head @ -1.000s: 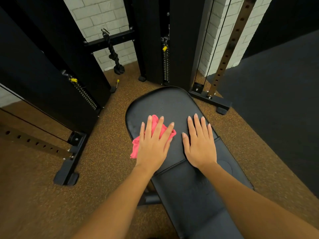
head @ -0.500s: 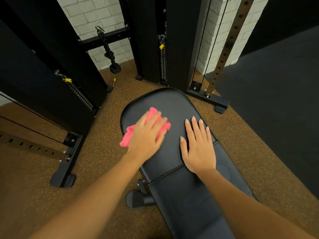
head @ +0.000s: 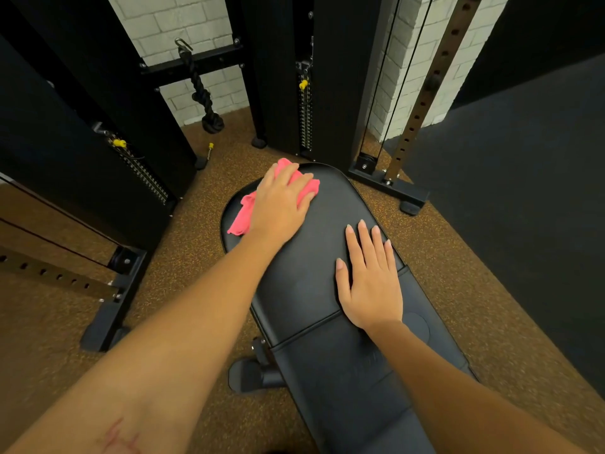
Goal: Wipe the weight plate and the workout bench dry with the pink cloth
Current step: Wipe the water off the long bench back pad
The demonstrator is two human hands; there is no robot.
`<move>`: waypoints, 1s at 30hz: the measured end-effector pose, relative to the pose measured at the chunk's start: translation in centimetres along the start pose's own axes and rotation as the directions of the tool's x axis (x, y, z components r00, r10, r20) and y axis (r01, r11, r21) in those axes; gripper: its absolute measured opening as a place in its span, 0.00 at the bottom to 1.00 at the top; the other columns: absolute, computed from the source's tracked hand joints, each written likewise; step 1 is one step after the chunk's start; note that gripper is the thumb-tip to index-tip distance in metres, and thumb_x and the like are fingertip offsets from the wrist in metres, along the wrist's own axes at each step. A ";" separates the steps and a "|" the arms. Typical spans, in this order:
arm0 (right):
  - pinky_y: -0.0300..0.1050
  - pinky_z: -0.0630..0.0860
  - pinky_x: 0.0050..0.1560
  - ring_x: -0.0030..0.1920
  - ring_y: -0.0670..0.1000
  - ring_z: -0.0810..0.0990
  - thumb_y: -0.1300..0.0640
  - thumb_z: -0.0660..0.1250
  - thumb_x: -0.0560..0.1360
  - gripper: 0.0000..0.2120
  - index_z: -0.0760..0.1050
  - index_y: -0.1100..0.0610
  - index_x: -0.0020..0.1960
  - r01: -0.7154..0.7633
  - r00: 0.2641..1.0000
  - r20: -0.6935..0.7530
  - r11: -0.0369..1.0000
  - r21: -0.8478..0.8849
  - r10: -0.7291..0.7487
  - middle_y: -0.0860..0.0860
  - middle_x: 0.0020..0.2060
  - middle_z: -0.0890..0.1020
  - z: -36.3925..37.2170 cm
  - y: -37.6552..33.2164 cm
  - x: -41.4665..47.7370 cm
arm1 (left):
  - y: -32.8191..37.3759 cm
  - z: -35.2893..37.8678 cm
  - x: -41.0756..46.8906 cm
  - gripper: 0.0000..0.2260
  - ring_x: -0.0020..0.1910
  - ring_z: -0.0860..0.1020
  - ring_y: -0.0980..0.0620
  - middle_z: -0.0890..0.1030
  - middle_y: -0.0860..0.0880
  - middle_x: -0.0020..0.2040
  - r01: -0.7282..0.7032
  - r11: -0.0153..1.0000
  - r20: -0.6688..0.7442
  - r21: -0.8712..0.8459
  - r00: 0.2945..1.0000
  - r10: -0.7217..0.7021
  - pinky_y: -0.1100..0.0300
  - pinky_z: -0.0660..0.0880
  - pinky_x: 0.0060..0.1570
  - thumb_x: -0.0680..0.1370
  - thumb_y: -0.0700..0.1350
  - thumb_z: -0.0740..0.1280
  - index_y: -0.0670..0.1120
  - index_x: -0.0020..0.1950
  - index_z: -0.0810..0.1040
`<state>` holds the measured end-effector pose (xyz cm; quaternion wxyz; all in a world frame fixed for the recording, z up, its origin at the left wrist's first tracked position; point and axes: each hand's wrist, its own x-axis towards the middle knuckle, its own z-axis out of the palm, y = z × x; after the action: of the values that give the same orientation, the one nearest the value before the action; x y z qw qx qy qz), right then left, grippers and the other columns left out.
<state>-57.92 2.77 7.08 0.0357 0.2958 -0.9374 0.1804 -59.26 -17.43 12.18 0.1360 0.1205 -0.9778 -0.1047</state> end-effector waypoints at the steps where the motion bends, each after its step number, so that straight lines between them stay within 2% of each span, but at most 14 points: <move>1: 0.50 0.45 0.75 0.76 0.55 0.51 0.47 0.47 0.80 0.27 0.55 0.55 0.76 0.001 1.000 0.000 1.000 0.002 -0.001 0.54 0.75 0.58 0.0 0.0 -0.1 | 0.8 0.2 -0.8 0.17 0.67 0.69 0.41 0.75 0.42 0.65 -0.039 0.999 -0.023 -0.005 0.999 0.039 0.50 0.58 0.70 0.79 0.50 0.59 0.44 0.63 0.76; 3: 0.51 0.46 0.75 0.76 0.55 0.52 0.47 0.48 0.80 0.27 0.56 0.57 0.76 0.006 1.000 -0.004 1.000 0.005 -0.006 0.55 0.75 0.59 0.0 -0.1 0.0 | 2.3 0.8 -2.8 0.15 0.65 0.71 0.40 0.77 0.43 0.63 -0.238 0.971 -0.028 -0.029 0.971 0.237 0.51 0.59 0.69 0.77 0.49 0.61 0.45 0.61 0.78; 5: 0.52 0.47 0.75 0.76 0.56 0.52 0.47 0.47 0.80 0.27 0.58 0.58 0.75 0.008 1.000 0.003 1.000 -0.010 -0.007 0.55 0.75 0.59 0.1 -0.1 0.0 | 2.8 1.6 -4.4 0.16 0.67 0.70 0.41 0.76 0.45 0.64 -0.379 0.924 0.053 -0.055 0.923 0.382 0.50 0.62 0.68 0.77 0.50 0.61 0.46 0.62 0.77; 10: 0.53 0.49 0.75 0.76 0.56 0.52 0.47 0.48 0.80 0.27 0.57 0.58 0.75 0.006 1.000 0.011 1.000 -0.023 -0.006 0.55 0.75 0.58 0.1 0.0 0.0 | 2.0 1.7 -2.7 0.19 0.68 0.69 0.44 0.75 0.45 0.66 -0.426 0.905 0.144 0.002 0.895 0.422 0.46 0.65 0.68 0.79 0.53 0.57 0.46 0.66 0.74; 13: 0.53 0.47 0.75 0.76 0.55 0.51 0.47 0.47 0.80 0.27 0.55 0.56 0.76 0.006 1.000 0.014 1.000 -0.019 -0.005 0.54 0.75 0.58 0.0 0.0 -0.1 | 0.4 0.6 -1.2 0.21 0.67 0.70 0.42 0.75 0.44 0.66 -0.302 0.951 0.093 0.059 0.951 0.296 0.46 0.63 0.69 0.79 0.54 0.55 0.45 0.65 0.75; 16: 0.51 0.45 0.75 0.76 0.55 0.51 0.47 0.47 0.80 0.27 0.55 0.55 0.76 0.007 1.000 0.015 1.000 -0.018 -0.007 0.54 0.75 0.58 0.0 0.0 0.0 | -1.8 -0.7 -1.3 0.22 0.67 0.68 0.40 0.72 0.44 0.67 -0.081 0.995 0.045 0.061 0.996 0.079 0.39 0.64 0.65 0.79 0.56 0.54 0.46 0.66 0.73; 19: 0.50 0.44 0.75 0.76 0.55 0.50 0.47 0.47 0.80 0.27 0.54 0.55 0.76 0.006 1.000 0.014 1.000 -0.017 -0.005 0.54 0.75 0.57 0.0 0.0 0.0 | -2.7 -1.2 -3.3 0.19 0.69 0.65 0.38 0.70 0.45 0.69 0.128 0.991 -0.046 0.031 0.991 -0.127 0.33 0.58 0.65 0.79 0.53 0.59 0.46 0.67 0.72; 22: 0.50 0.44 0.75 0.76 0.55 0.50 0.46 0.46 0.80 0.27 0.54 0.55 0.76 0.002 1.000 0.011 1.000 -0.014 -0.002 0.53 0.75 0.57 0.0 0.0 0.0 | -2.0 -1.0 -6.3 0.19 0.71 0.59 0.35 0.67 0.44 0.71 0.242 0.970 -0.095 -0.030 0.965 -0.244 0.32 0.54 0.67 0.79 0.50 0.60 0.46 0.69 0.71; 26: 0.52 0.46 0.75 0.76 0.55 0.51 0.47 0.47 0.79 0.27 0.55 0.55 0.76 0.003 1.000 0.005 1.000 -0.015 -0.003 0.54 0.75 0.58 0.2 0.0 0.1 | -0.1 -0.6 -10.2 0.21 0.73 0.55 0.36 0.65 0.45 0.72 0.301 0.949 -0.100 -0.095 0.945 -0.310 0.34 0.51 0.69 0.79 0.53 0.55 0.47 0.69 0.70; 30: 0.53 0.48 0.75 0.76 0.56 0.52 0.47 0.47 0.79 0.27 0.56 0.56 0.76 0.005 1.000 -0.008 1.000 0.008 -0.005 0.55 0.75 0.58 0.3 0.0 0.0 | 2.9 0.0 -13.8 0.20 0.74 0.54 0.40 0.65 0.48 0.73 0.195 0.978 -0.034 -0.071 0.980 -0.198 0.43 0.46 0.71 0.79 0.53 0.54 0.48 0.69 0.69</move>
<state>-57.92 2.69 6.81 0.0387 0.2977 -0.9357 0.1852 -47.01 -11.05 9.53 0.1489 0.2141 -0.9540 -0.1481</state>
